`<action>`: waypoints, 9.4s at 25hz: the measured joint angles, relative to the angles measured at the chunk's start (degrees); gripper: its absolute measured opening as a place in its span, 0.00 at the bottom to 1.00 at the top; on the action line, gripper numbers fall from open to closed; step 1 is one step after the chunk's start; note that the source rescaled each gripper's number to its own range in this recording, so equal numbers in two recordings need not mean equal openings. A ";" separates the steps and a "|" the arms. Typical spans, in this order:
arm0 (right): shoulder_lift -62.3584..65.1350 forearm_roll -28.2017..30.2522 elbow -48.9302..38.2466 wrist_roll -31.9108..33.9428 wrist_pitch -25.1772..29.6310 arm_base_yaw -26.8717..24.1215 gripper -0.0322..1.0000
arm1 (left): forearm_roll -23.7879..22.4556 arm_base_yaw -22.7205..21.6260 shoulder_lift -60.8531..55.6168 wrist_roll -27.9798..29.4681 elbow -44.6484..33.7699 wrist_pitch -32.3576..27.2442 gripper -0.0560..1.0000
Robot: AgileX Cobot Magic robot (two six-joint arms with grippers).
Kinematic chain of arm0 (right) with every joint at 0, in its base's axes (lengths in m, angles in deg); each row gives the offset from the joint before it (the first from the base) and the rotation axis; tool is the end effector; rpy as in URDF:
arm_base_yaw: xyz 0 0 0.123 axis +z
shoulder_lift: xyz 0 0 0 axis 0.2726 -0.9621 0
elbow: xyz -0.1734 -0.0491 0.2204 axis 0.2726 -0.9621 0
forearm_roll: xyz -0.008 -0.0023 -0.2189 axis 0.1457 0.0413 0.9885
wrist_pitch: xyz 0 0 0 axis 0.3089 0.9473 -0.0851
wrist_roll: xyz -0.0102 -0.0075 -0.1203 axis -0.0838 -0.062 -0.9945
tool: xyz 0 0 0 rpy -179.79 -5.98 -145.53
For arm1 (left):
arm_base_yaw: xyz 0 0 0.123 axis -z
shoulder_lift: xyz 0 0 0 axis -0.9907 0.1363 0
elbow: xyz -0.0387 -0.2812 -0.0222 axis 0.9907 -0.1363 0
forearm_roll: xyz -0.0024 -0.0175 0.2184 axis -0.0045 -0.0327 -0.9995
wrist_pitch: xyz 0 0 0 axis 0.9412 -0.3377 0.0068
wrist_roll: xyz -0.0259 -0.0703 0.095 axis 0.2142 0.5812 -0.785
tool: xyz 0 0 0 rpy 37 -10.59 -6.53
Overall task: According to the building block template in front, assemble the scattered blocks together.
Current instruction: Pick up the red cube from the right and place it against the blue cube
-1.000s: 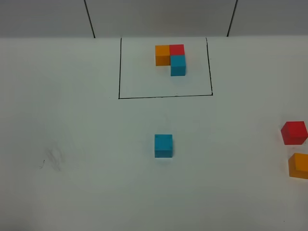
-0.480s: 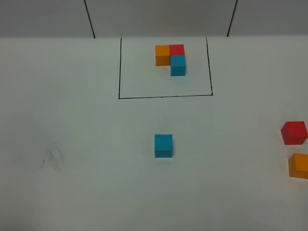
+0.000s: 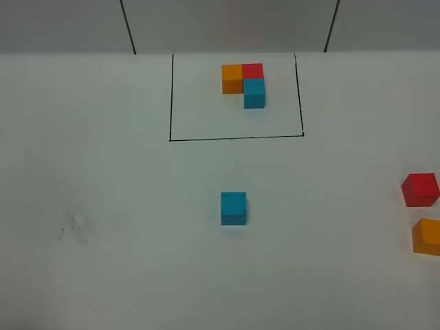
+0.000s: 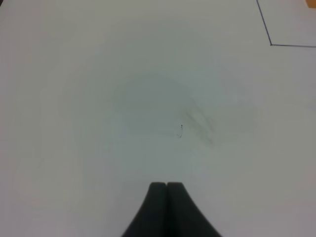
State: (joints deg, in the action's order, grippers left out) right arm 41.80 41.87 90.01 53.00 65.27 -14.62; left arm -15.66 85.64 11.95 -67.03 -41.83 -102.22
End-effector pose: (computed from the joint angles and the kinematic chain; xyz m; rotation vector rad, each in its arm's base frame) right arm -0.0064 -0.0144 0.2501 -0.0095 2.0623 -0.1448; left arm -0.0092 0.0076 0.2471 -0.0558 2.0530 -0.0280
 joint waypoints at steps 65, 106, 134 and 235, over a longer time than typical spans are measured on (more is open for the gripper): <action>-98.75 -13.15 9.45 -11.39 -53.38 0.00 0.85 | 0.02 0.00 0.00 -0.28 -0.06 0.05 0.05; -82.31 -11.97 17.19 -11.24 -40.53 6.43 0.45 | 0.02 0.00 0.00 -0.25 -0.06 0.05 0.05; -87.92 -15.77 32.77 -19.36 -35.80 29.41 0.45 | 0.02 0.00 0.00 -0.25 -0.06 0.05 0.05; -113.64 -6.59 42.47 38.21 -39.71 37.86 0.45 | -0.84 0.00 0.00 -0.10 -0.06 0.05 0.05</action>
State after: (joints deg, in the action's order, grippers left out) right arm -71.84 35.28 132.48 91.21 25.56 23.24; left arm -16.50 85.64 11.95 -67.13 -41.88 -102.17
